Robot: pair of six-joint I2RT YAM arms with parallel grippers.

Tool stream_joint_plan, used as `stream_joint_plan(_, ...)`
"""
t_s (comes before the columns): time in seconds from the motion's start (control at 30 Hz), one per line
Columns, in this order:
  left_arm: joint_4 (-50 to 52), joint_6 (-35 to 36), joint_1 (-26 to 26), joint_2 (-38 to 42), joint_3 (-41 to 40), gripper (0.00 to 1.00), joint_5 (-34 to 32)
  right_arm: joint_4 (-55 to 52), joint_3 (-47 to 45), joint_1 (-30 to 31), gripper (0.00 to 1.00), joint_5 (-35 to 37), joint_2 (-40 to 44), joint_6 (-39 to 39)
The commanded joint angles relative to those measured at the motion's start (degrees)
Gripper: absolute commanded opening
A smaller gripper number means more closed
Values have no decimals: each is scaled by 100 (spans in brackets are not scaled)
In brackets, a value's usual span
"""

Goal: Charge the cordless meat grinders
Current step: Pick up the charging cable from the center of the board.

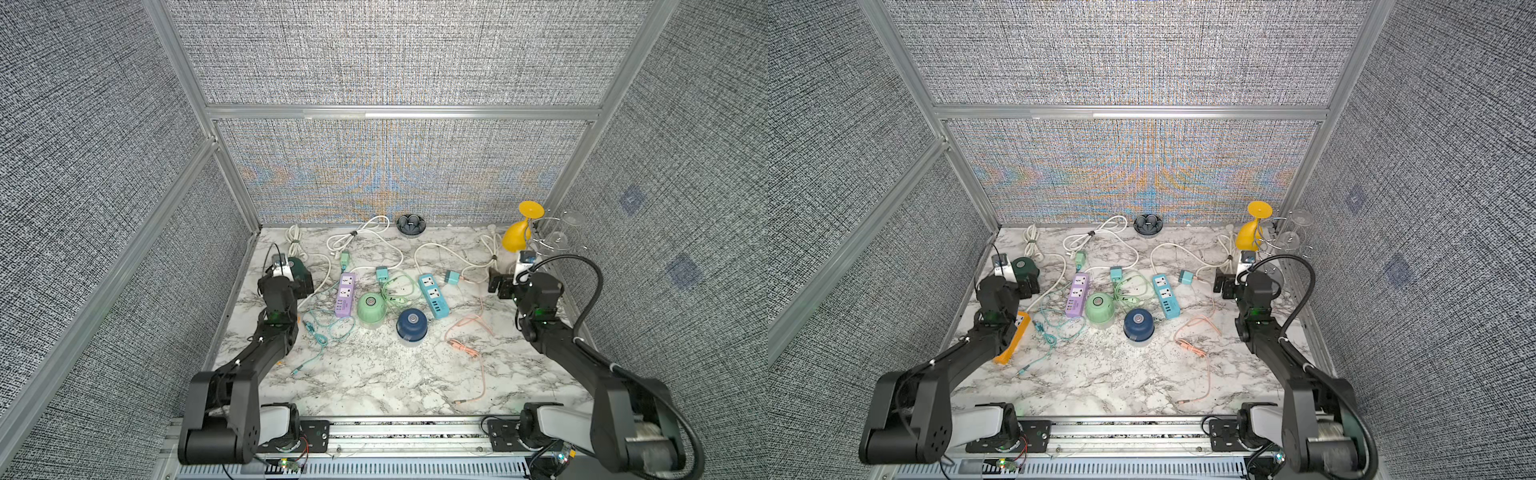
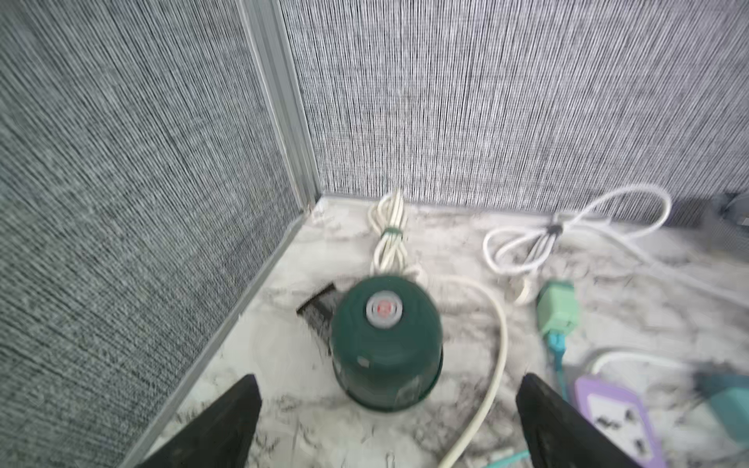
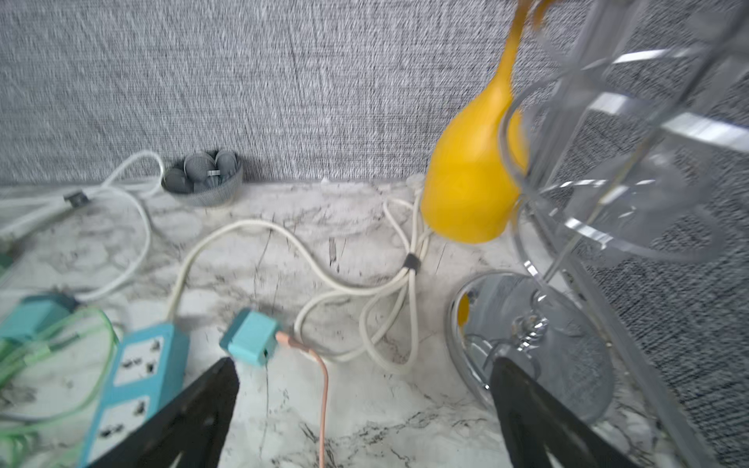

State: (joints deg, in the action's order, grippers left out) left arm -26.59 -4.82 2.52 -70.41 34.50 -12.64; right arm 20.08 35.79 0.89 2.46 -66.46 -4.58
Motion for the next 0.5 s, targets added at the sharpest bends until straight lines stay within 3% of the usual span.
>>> stream_joint_plan(0.0, 2497, -960, -3, 450, 671, 99, -229, -2978, 738, -20, 99, 894, 476, -1391)
stream_joint_plan(0.03, 2825, -1264, -1, 592, 813, 99, -126, -3491, 919, -73, 99, 704, 577, -1748)
stream_joint_plan(0.07, 3181, -1540, 6, 759, 967, 99, 115, -3986, 1125, -186, 97, 82, 668, -1853)
stream_joint_plan(0.13, 3857, -1958, 12, 990, 1259, 98, 703, -4707, 1464, -238, 81, -996, 738, -1813)
stream_joint_plan(0.23, 4931, -2194, 277, 1214, 1700, 85, 1452, -5777, 1798, -176, 73, -1989, 830, -1936)
stream_joint_plan(0.37, 5862, -2562, 1328, 1480, 1816, 78, 1678, -6538, 1627, 518, 76, -2023, 1148, -2273)
stream_joint_plan(0.47, 5842, -3186, 2180, 1715, 1327, 74, 1636, -6761, 1253, 1499, 78, -1573, 1296, -2739)
